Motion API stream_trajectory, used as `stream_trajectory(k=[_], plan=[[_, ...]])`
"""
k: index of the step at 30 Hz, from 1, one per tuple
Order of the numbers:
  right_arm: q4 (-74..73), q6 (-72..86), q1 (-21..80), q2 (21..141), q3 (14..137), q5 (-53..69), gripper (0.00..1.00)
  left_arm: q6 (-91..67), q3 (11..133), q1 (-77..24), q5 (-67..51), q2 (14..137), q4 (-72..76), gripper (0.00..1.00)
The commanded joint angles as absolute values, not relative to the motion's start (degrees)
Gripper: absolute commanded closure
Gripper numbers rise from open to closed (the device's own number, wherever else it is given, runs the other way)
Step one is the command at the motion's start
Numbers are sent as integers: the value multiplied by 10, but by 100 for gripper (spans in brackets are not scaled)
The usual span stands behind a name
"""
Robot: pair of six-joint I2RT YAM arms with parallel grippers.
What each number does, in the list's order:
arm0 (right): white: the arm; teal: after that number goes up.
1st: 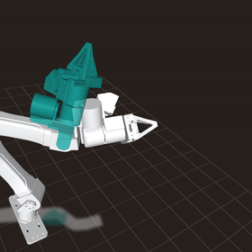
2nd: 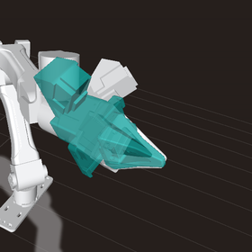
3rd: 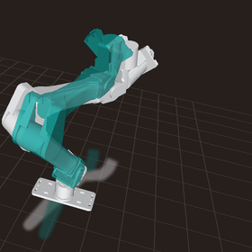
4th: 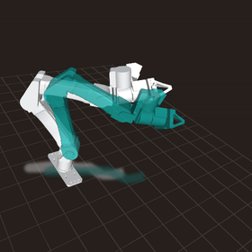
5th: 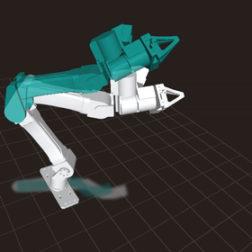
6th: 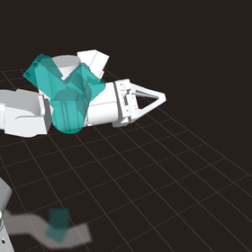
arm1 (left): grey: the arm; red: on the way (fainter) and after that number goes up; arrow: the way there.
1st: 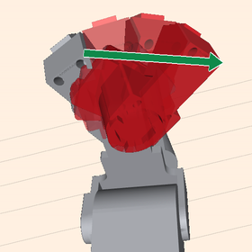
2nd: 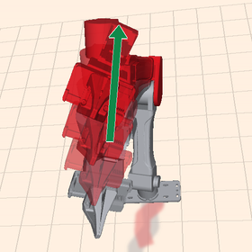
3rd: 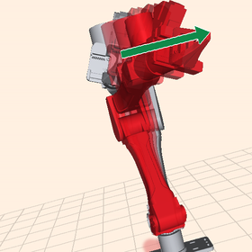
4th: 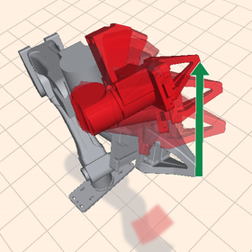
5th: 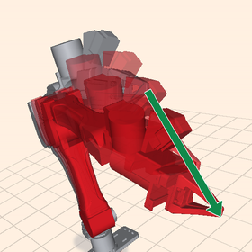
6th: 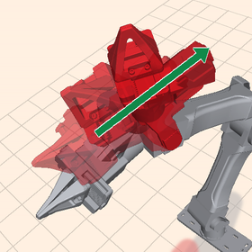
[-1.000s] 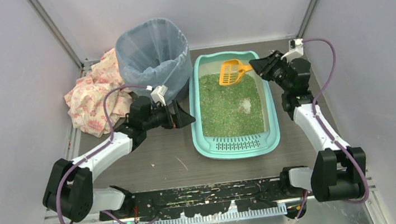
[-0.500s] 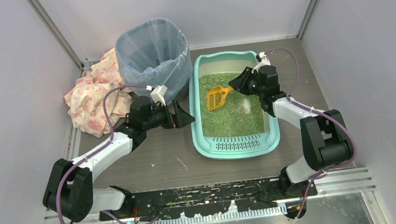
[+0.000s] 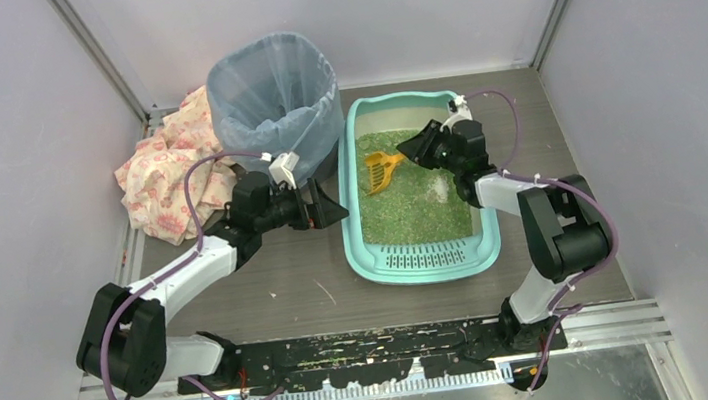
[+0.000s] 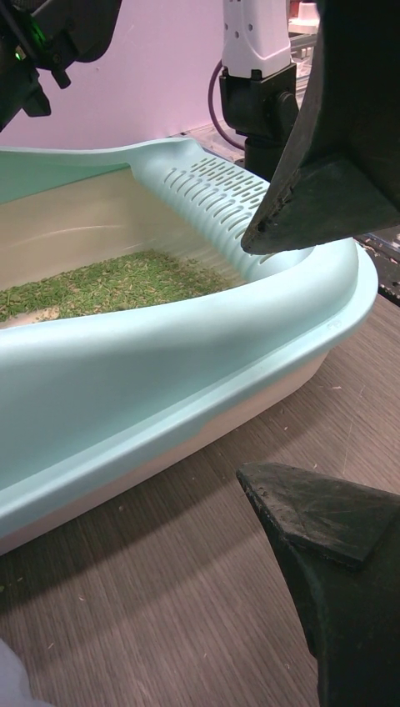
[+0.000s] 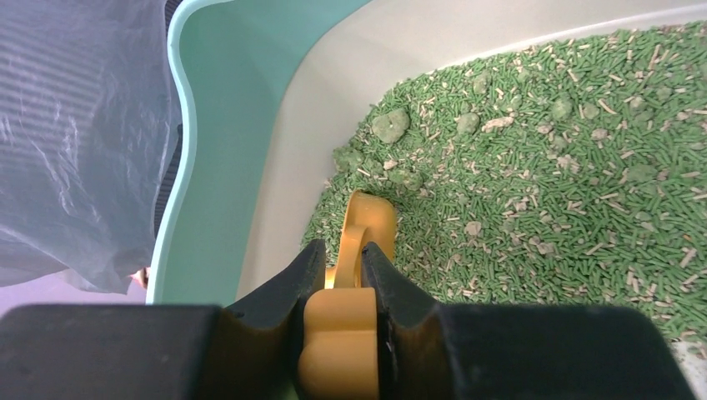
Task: Clean the litter box
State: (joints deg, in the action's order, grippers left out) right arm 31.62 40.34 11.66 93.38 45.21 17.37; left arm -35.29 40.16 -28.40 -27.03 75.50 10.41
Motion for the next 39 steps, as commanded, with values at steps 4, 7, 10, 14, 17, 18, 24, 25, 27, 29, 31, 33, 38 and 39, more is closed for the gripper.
stream_trajectory(k=[4,7,10,14,17,18,24,25,27,29,31,33,38,39], plan=[[421,478,116,952,435,238,99,-341,414,-286,-268,744,121,6],[490,529,94,966,417,269,99,-342,414,-286,-271,746,122,6],[514,547,77,969,407,281,99,-342,414,-285,-271,744,122,6],[513,549,55,950,394,286,99,-343,414,-286,-272,746,122,6],[511,552,41,928,385,293,99,-344,414,-286,-273,749,125,6],[508,552,37,921,383,294,99,-345,414,-286,-275,750,126,6],[461,531,23,872,378,289,99,-346,414,-286,-276,751,127,6],[452,524,22,863,378,288,99,-346,414,-286,-275,751,127,6],[436,517,18,851,378,287,99,-347,414,-286,-276,752,128,6],[429,516,13,840,377,289,99,-348,414,-286,-277,753,129,6],[426,517,9,833,375,290,99,-348,414,-285,-278,752,130,6],[430,523,8,830,371,294,99,-349,414,-286,-278,752,129,6],[468,555,-28,826,354,315,99,-349,413,-286,-279,749,129,6],[482,566,-35,827,349,322,99,-349,413,-286,-278,749,129,6]])
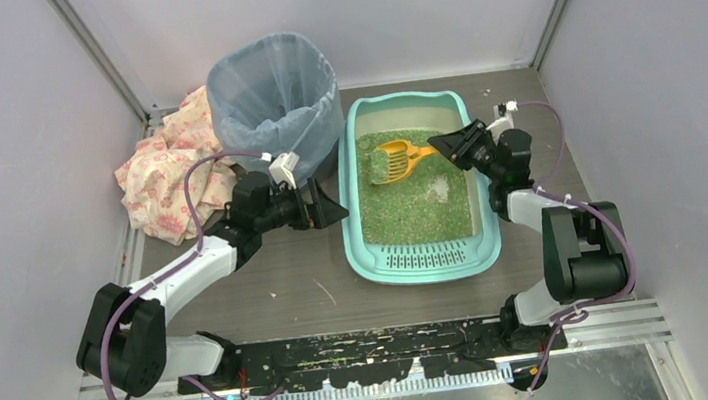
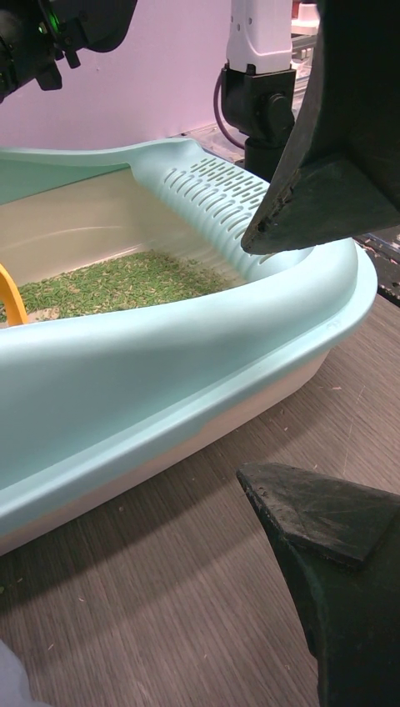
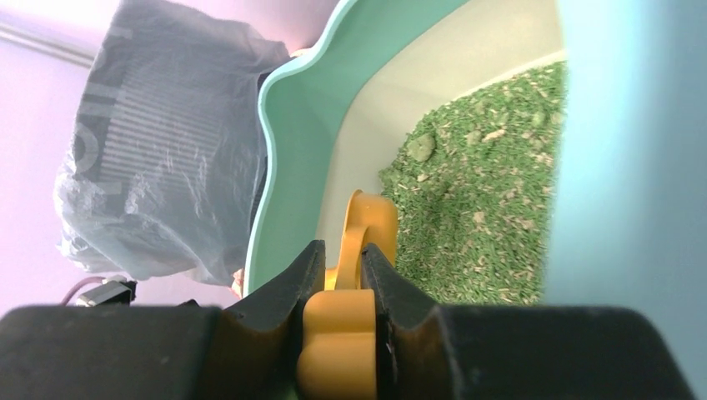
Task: Clean the litter box
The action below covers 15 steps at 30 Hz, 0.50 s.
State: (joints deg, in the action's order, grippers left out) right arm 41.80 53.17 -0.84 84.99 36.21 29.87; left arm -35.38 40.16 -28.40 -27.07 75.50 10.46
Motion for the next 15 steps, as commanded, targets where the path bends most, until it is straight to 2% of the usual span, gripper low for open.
stream_trajectory(k=[1,15], plan=[[501,579,-44,830,343,329,99,-349,413,-285,-279,748,129,6],[684,724,-125,863,302,381,99,-353,413,-286,-281,750,133,6]])
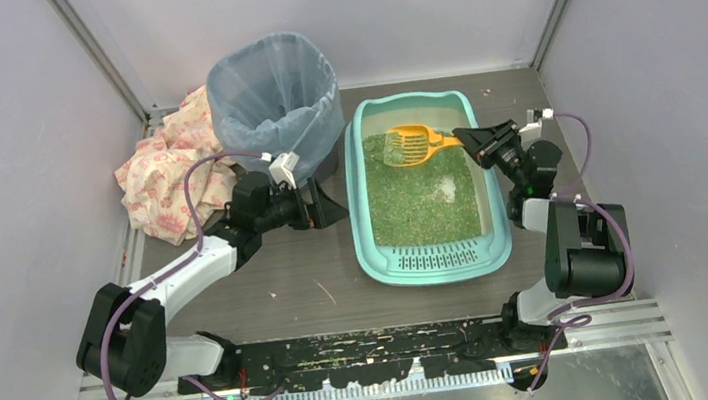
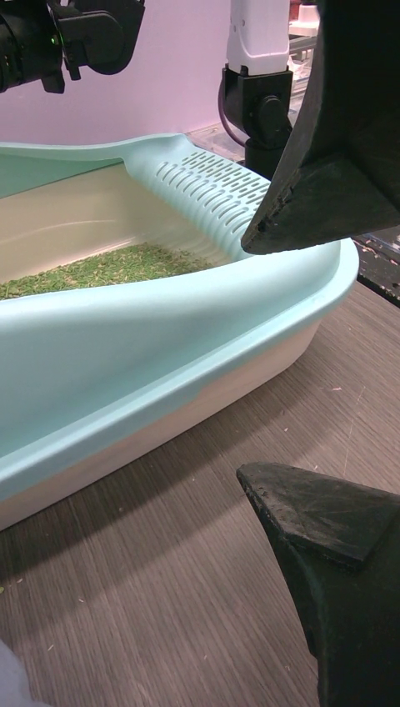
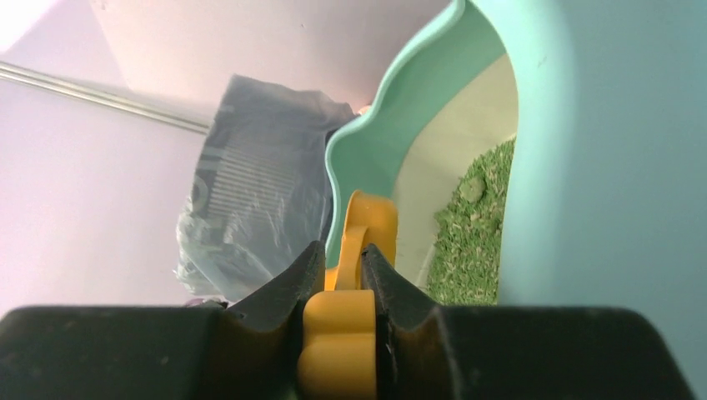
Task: Clean the litter box
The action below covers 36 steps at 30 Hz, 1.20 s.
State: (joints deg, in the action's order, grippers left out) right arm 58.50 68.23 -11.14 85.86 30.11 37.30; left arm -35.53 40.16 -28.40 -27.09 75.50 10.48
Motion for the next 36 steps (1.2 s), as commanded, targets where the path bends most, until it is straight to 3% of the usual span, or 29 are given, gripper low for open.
stream_trajectory(k=[1,17,23,28,33,36], plan=[[689,729,-125,865,303,381,99,-352,413,-285,-280,750,133,6],[648,733,-178,798,305,391,99,-354,413,-286,-283,751,134,6],[667,733,-126,826,296,386,99,-361,415,-286,-289,760,143,6],[704,775,-190,837,278,392,99,-360,413,-287,-287,756,140,6],[754,800,-153,875,284,396,99,-362,415,-287,-291,761,145,6],[775,812,-181,880,269,393,99,-364,414,-288,-293,764,147,6]])
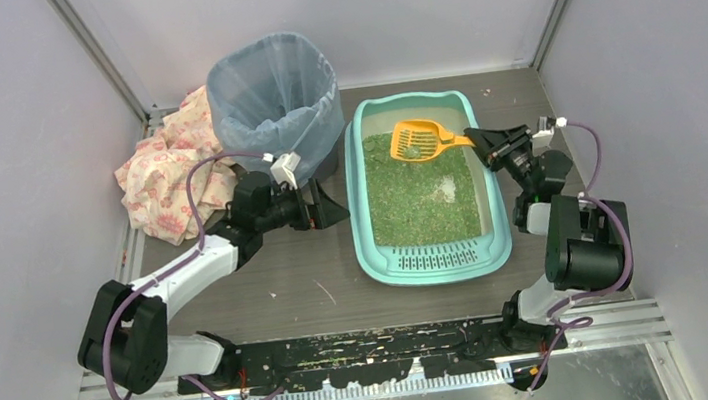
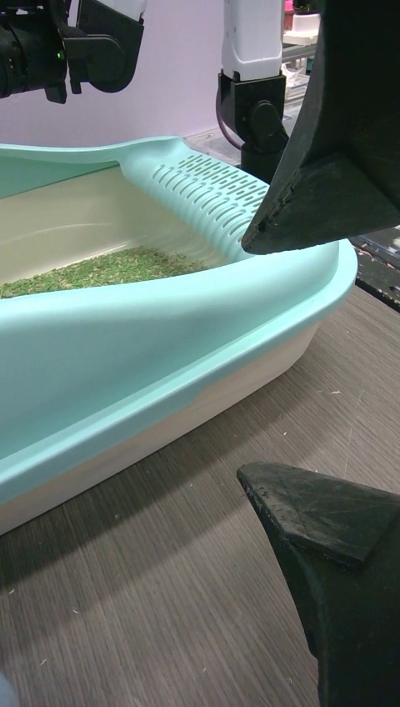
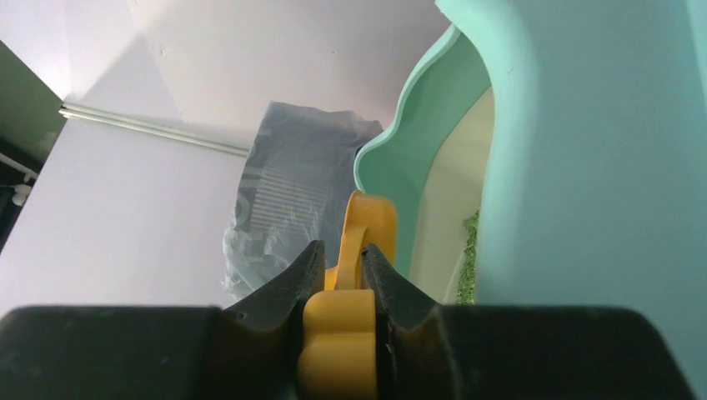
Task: Clean the litter box
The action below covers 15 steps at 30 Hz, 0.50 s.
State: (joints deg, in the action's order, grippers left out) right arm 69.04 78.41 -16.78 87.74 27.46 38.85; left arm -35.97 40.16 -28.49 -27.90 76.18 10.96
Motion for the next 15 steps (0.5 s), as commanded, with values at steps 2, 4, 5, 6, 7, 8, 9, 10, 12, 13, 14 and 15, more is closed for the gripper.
stream_trajectory(k=[2,4,5,6,7,8,9,10,12,13,14,15], plan=[[775,813,-184,882,269,393,99,-362,413,-287,-288,760,144,6],[764,803,-164,883,277,398,99,-361,414,-287,-287,760,143,6],[752,794,-161,879,277,397,99,-361,415,-287,-289,761,144,6],[744,786,-166,872,272,393,99,-362,415,-287,-291,763,145,6],[723,776,-176,861,267,387,99,-362,415,-287,-292,764,145,6],[705,772,-185,853,264,382,99,-362,414,-287,-291,762,145,6],[693,768,-192,847,264,379,99,-361,413,-287,-289,761,144,6],[688,766,-187,847,267,379,99,-360,413,-287,-287,759,143,6],[689,760,-153,856,278,382,99,-361,414,-288,-288,760,144,6],[677,750,-135,859,287,386,99,-364,415,-288,-291,762,146,6],[661,737,-125,860,293,390,99,-364,415,-288,-293,764,148,6],[653,731,-126,857,289,383,99,-365,415,-288,-294,766,148,6]])
